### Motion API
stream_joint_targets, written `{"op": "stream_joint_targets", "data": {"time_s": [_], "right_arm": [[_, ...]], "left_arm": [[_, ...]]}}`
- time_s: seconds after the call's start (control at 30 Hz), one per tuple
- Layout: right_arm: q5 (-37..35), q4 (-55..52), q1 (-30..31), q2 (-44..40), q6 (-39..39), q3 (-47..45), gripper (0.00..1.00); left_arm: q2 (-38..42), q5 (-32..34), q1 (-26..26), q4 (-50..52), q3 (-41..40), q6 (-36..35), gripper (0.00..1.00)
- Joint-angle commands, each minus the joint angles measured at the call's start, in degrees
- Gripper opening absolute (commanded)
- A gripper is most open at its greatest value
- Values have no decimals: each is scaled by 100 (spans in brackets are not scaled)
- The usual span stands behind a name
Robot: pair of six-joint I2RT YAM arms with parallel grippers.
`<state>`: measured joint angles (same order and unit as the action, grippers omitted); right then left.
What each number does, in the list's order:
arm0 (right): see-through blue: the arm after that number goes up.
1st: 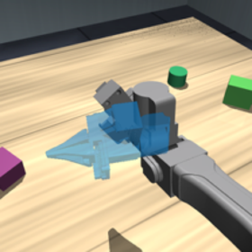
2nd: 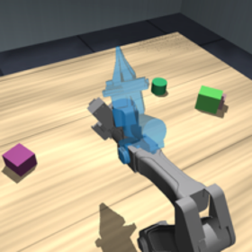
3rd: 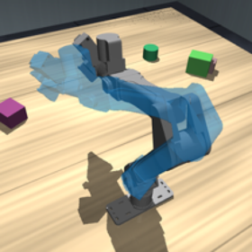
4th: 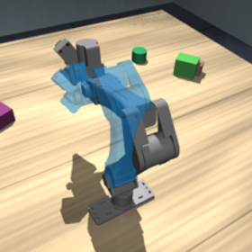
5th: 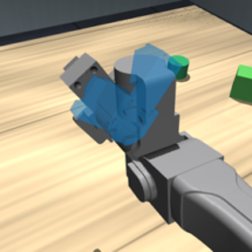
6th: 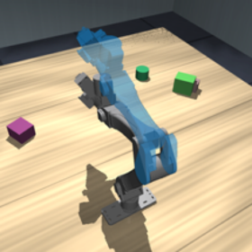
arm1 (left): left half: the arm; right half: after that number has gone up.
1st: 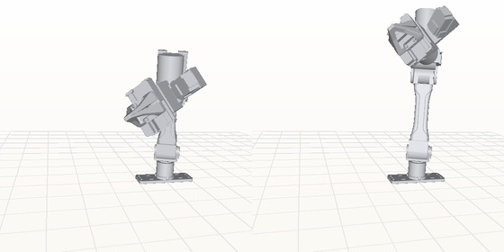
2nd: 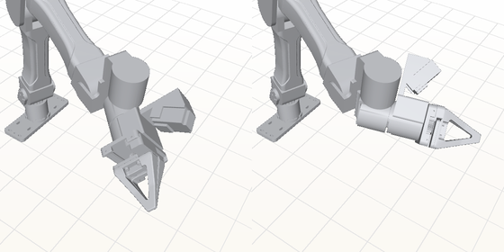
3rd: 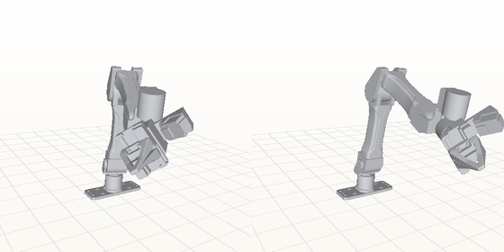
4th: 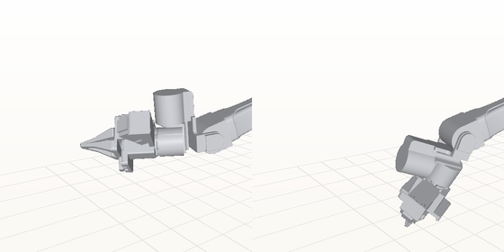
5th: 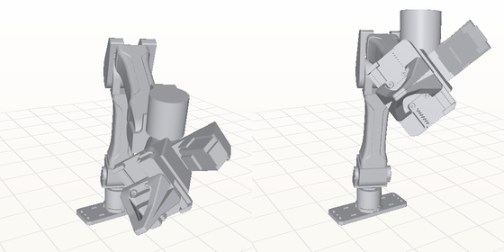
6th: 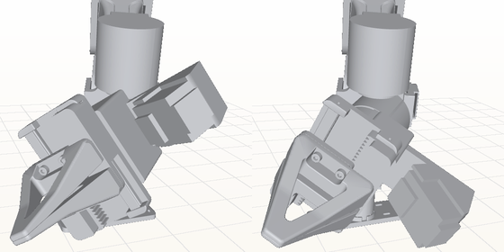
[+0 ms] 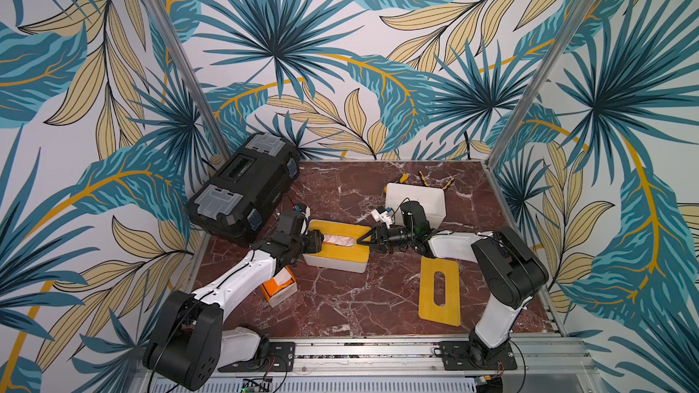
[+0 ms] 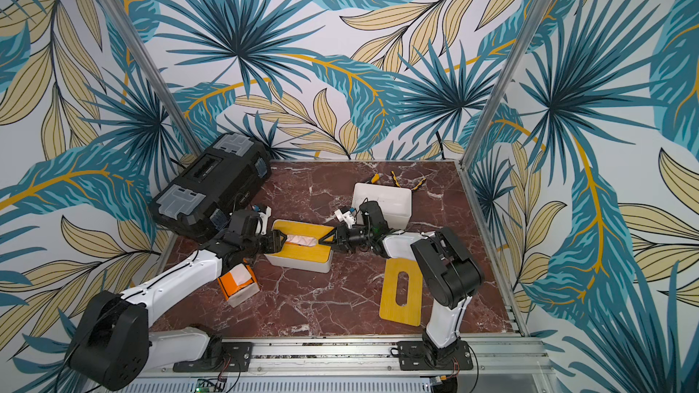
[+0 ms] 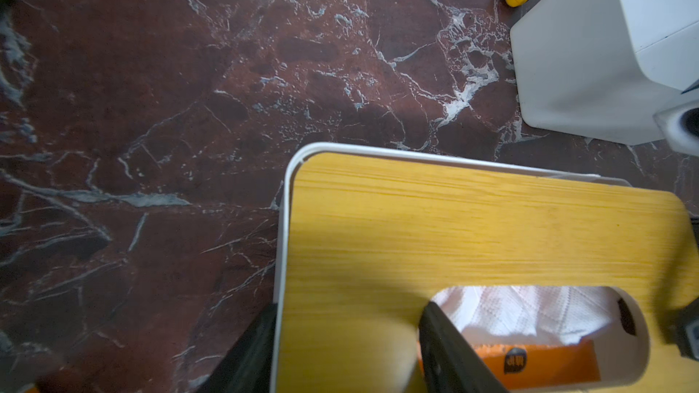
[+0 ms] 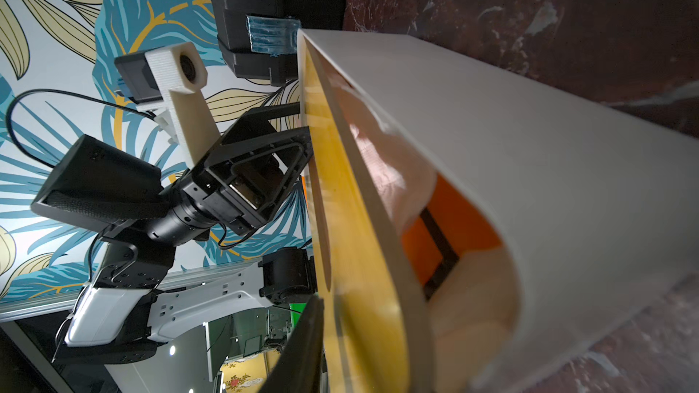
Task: Put the tissue paper into the tissue box
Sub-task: Close the box lid on the tissue box.
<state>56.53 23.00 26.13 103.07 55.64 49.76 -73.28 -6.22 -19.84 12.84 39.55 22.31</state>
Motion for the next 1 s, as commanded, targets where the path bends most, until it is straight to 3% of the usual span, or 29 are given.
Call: {"op": "stream_joint_targets", "data": {"time_s": [0.0,0.53,0.83,0.97], "right_arm": [[-329,-1158,-94,-35,-580,-22,28],[-556,-3030,-563,-843,-1764,74,34],[-789,-3004,-460,-961,-1893,44,50],[-945,-3019,-376,-943,-1910,153,50]], "left_arm": [[-88,-80,-64,280,69,-156,59],[-108,-162,-61,250,88,-140,59],[-82,-204,-64,272,119,-139,59],[-82,-213,-62,289,141,-139,59]]}}
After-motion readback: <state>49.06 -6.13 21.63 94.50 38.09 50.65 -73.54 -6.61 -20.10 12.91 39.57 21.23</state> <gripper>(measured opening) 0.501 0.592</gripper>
